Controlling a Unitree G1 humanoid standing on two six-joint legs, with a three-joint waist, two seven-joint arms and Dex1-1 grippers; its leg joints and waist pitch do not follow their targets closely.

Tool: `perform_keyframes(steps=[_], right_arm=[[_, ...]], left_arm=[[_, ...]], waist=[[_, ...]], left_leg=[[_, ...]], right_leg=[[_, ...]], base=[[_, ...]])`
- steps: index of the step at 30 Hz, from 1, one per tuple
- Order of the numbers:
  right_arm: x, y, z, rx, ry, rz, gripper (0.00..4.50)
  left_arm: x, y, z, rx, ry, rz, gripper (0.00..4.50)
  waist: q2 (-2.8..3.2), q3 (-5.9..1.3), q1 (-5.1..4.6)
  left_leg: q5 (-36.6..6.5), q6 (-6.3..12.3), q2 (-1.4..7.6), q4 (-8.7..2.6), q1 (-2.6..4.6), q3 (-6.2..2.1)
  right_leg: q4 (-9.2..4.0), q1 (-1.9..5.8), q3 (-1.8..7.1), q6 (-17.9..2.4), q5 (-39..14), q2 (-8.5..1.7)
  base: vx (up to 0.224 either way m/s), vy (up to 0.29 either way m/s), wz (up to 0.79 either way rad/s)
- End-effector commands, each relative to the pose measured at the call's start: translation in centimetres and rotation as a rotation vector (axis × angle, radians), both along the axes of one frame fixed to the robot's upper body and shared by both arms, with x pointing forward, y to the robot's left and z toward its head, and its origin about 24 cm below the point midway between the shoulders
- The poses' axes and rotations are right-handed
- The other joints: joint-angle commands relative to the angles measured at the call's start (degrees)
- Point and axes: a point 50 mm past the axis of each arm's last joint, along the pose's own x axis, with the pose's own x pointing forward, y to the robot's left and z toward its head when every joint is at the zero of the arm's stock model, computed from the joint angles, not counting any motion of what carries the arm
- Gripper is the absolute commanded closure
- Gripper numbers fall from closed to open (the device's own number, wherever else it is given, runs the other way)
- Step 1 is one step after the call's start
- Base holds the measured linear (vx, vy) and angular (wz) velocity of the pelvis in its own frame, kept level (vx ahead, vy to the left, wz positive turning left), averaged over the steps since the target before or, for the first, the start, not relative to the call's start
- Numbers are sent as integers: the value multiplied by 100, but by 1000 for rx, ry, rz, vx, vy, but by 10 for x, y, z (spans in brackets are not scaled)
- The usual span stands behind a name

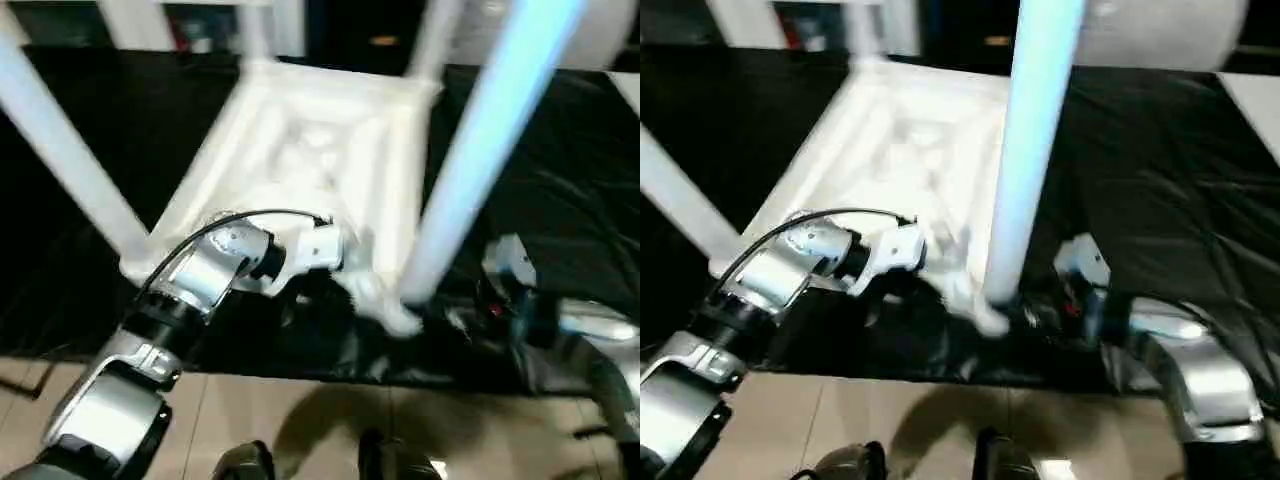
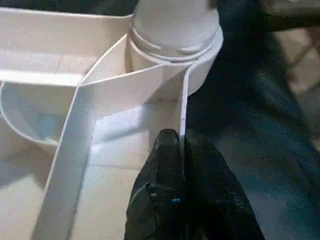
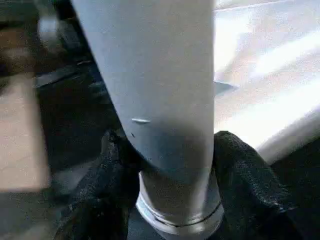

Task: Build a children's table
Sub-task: Rotate leg to tighten

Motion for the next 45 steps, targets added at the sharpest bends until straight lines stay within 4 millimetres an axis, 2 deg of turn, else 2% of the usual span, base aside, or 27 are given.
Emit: perform_keyframes(steps=[1, 2, 4, 6, 7, 8, 9, 12, 14, 18, 20, 21, 22, 24, 25, 27, 28, 29, 31, 32, 33, 34, 36, 40, 43, 44, 45], right_arm=[[4, 23, -8, -2, 36, -93, 253], [6, 27, -8, 6, 39, -138, 255], [15, 38, -10, 55, 73, -313, 255], [22, 47, -11, 71, 98, -450, 255], [22, 47, -11, 71, 98, -450, 255], [25, 59, -9, 98, 75, -492, 221], [24, 64, -8, 122, 76, -499, 221], [21, 65, -5, 144, 78, -522, 184], [18, 53, -1, 111, 33, -547, 167], [12, 38, 6, 90, -20, -568, 132], [7, 31, 8, 84, -42, -559, 110], [3, 25, 10, 81, -59, -549, 99], [2, 24, 11, 81, -63, -547, 92], [-7, 13, 13, 114, -79, -489, 78], [-10, 9, 13, 118, -87, -471, 78], [-15, 4, 13, 110, -84, -433, 48], [-16, 3, 13, 109, -83, -430, 42], [-22, 0, 12, 97, -66, -376, 34], [-24, -1, 12, 95, -64, -353, 18], [-31, -2, 13, 103, -65, -272, 8], [-31, -2, 14, 106, -65, -263, 2], [-34, -2, 14, 117, -60, -238, 1], [-35, -3, 14, 123, -66, -222, 1], [-39, -1, 11, 128, -41, -183, 1], [-41, -1, 8, 114, -29, -172, 1], [-42, 0, 4, 115, -22, -184, 0], [-42, 0, 3, 113, -23, -193, 0]], left_arm=[[-9, -34, -9, -39, 40, -21, 450], [-8, -37, -9, -44, 37, -1, 450], [-6, -51, -7, -80, 27, 59, 450], [-8, -64, -6, -120, 23, 85, 450], [-8, -64, -6, -120, 23, 85, 450], [-11, -75, -5, -138, -2, 82, 450], [-10, -78, -4, -143, -25, 88, 450], [-9, -80, -2, -143, -67, 92, 450], [-7, -74, -3, -125, -101, 85, 450], [-6, -64, -2, -142, -135, 72, 450], [-7, -60, -1, -165, -139, 56, 450], [-8, -56, -1, -183, -144, 48, 450], [-8, -55, 0, -187, -146, 47, 450], [-11, -45, 0, -217, -150, 40, 450], [-13, -42, 0, -225, -151, 24, 450], [-16, -34, -2, -210, -176, -4, 450], [-16, -34, -2, -208, -179, -6, 450], [-18, -23, -7, -168, -180, -35, 450], [-18, -19, -7, -158, -182, -38, 450], [-15, -6, -9, -118, -202, -27, 450], [-14, -4, -9, -112, -207, -22, 450], [-10, 2, -9, -94, -223, -5, 450], [-5, 8, -7, -81, -258, 19, 450], [4, 24, 0, -89, -363, 59, 450], [4, 30, 4, -120, -388, 54, 450], [2, 33, 5, -136, -399, 40, 407], [1, 35, 6, -148, -399, 48, 407]], waist=[[-85, -213, -14], [-76, -198, -40], [-51, -220, -73], [-48, -212, -129], [-35, -207, -153], [-32, -246, -163], [-11, -255, -167], [-8, -261, -174], [-7, -297, -158], [-25, -331, -96], [-58, -332, -48], [-91, -372, -42], [-74, -375, -18], [-84, -419, 31], [-99, -469, 52], [-93, -477, 46], [-85, -481, 50], [-114, -568, 50], [-98, -544, 66], [-89, -579, 82], [-88, -575, 83], [-105, -614, 93], [-107, -623, 92], [-148, -697, 85], [-192, -741, 96], [-185, -756, 108], [-194, -784, 105]], left_leg=[[-1471, 330, 166, -461, -10, -140], [-1498, 318, 144, -474, -23, -154], [-1428, 285, 129, -490, -20, -177], [-1513, 245, 133, -514, -17, -196], [-1599, 262, 145, -512, 9, -189], [-1489, 303, 163, -515, 7, -182], [-1445, 321, 174, -523, 1, -179], [-1417, 410, 211, -535, 19, -147], [-1189, 481, 230, -510, 13, -110], [-948, 627, 216, -460, 31, -55], [-895, 708, 192, -430, 25, -23], [-863, 714, 187, -427, 0, -32], [-802, 713, 191, -425, -11, -42], [-617, 778, 197, -405, -10, -24], [-455, 846, 204, -389, -20, -27], [-383, 890, 188, -369, -37, -15], [-378, 890, 188, -370, -32, -22], [-344, 869, 183, -347, -18, -18], [-366, 871, 195, -347, -28, -26], [-414, 832, 200, -333, -18, -33], [-455, 835, 203, -329, -14, -24], [-457, 803, 209, -321, -17, -31], [-488, 747, 209, -318, -24, -40], [-600, 600, 194, -298, -33, -50], [-671, 510, 207, -283, -4, -41], [-617, 505, 217, -279, -12, -48], [-563, 506, 221, -270, -18, -47]], right_leg=[[-591, 317, 195, -414, -3888, -390], [-629, 323, 173, -292, -4075, -390], [-658, 334, 140, -214, -4058, -391], [-677, 315, 114, -217, -3978, -378], [-688, 300, 118, -221, -3932, -388], [-665, 315, 143, -307, -3629, -405], [-644, 314, 151, -378, -3434, -395], [-579, 314, 199, -627, -2724, -373], [-485, 342, 242, -878, -1993, -370], [-440, 357, 277, -1074, -1642, -382], [-446, 356, 294, -1068, -1824, -383], [-442, 387, 279, -1000, -2082, -388], [-438, 403, 276, -958, -2155, -405], [-417, 411, 283, -899, -2041, -396], [-371, 435, 278, -939, -1798, -396], [-360, 423, 265, -947, -1708, -361], [-351, 421, 258, -948, -1712, -355], [-331, 452, 250, -938, -1723, -346], [-328, 449, 256, -920, -1770, -360], [-318, 445, 247, -914, -1828, -358], [-324, 438, 252, -909, -1843, -352], [-304, 450, 248, -912, -1846, -364], [-314, 442, 237, -888, -1922, -363], [-318, 472, 225, -741, -2068, -367], [-325, 452, 228, -690, -2203, -363], [-297, 450, 231, -730, -2080, -373], [-272, 456, 232, -775, -1912, -366]], base=[[0, 0, 0], [0, 0, 0], [0, 0, 0], [0, 0, 0], [0, 0, 0], [0, 0, 0], [0, 0, 0], [0, 0, 0], [29, 5, 2], [0, 0, 0], [0, 0, 0], [0, 0, 0], [0, 0, 0], [0, 0, 0], [0, 0, 0], [0, 0, 0], [0, 0, 0], [0, 0, 0], [0, 0, 0], [0, 0, 0], [0, 0, 0], [0, 0, 0], [0, 0, 0], [0, 0, 0], [0, 0, 0], [0, 0, 0], [0, 0, 0]])
